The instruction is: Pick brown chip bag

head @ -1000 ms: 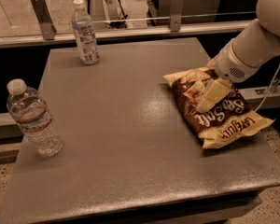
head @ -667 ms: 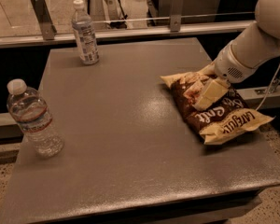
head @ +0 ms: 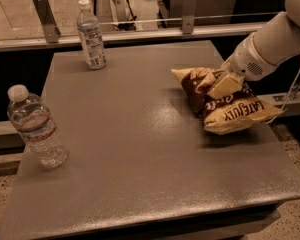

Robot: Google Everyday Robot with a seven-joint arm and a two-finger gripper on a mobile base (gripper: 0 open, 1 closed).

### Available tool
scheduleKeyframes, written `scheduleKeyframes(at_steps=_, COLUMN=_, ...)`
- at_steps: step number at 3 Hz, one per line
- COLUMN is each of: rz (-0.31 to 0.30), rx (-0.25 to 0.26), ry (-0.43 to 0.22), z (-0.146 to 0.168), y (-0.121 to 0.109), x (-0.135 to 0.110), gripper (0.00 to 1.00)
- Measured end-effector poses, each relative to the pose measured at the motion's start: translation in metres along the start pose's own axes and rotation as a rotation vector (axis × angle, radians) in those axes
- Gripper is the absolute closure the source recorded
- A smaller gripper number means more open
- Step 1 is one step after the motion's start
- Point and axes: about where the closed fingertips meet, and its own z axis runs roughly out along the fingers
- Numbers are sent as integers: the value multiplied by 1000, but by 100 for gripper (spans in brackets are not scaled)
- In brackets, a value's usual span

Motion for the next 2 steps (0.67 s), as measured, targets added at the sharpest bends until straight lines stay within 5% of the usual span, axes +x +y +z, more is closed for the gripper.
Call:
scheduleKeyframes(at_steps=1, rz=-24, rx=-10, ry=-112, z=-6, y=-8, x=-29, gripper=100)
scheduleKeyframes(at_steps=2, rz=-45, rx=-39, ry=-257, z=-13, y=-15, x=-60, gripper=100)
